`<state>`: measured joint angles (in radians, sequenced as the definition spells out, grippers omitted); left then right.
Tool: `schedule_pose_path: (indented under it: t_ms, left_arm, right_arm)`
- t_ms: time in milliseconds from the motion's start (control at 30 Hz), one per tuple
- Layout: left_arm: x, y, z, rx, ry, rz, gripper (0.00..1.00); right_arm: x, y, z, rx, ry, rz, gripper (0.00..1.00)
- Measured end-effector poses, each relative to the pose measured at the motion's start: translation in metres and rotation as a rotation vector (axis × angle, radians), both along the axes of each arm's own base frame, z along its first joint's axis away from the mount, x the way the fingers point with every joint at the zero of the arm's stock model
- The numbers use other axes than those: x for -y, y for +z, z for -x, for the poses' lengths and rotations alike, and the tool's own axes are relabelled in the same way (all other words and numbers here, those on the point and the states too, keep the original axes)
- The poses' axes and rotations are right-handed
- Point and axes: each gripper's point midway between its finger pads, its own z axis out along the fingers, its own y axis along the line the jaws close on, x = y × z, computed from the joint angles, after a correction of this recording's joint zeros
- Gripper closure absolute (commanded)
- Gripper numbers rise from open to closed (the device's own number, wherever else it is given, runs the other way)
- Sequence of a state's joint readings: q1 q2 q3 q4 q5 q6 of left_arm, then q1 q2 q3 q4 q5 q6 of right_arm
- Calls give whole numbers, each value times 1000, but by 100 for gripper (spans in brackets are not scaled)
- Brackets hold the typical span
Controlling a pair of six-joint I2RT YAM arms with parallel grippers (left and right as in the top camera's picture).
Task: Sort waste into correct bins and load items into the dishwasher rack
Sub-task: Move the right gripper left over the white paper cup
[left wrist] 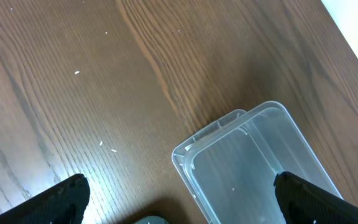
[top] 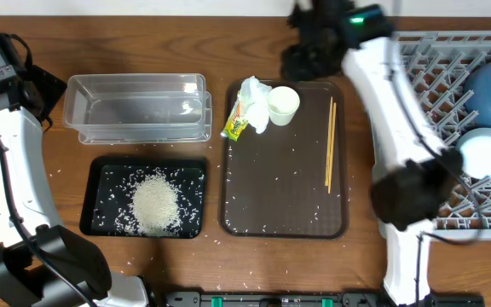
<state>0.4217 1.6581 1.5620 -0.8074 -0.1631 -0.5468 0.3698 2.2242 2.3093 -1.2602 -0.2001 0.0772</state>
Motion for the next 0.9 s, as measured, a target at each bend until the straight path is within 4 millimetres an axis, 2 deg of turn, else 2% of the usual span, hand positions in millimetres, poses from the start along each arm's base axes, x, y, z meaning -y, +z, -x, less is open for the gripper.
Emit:
schedule_pose_path:
  t_ms: [67,233,333,467,667,900]
  left_arm:
    - [0,0,0,0,0,0,2]
    - [0,0,0,0,0,0,2]
    - [0,0,0,0,0,0,2]
    - [0,0,0,0,0,0,2]
    - [0,0,0,0,0,0,2]
    - [0,0,0,0,0,0,2]
  right_arm:
    - [-15,-23,-2,-15,30,42,46]
    - [-42,-61,6,-42,91,120,46]
    - [-52,-69,12,-42,113,156,46]
    - [-58,-70,16,-13,123,213,51]
    - [-51,-71,9,12,82,248,62]
    - [-46,-91,13,-20,57,271,69]
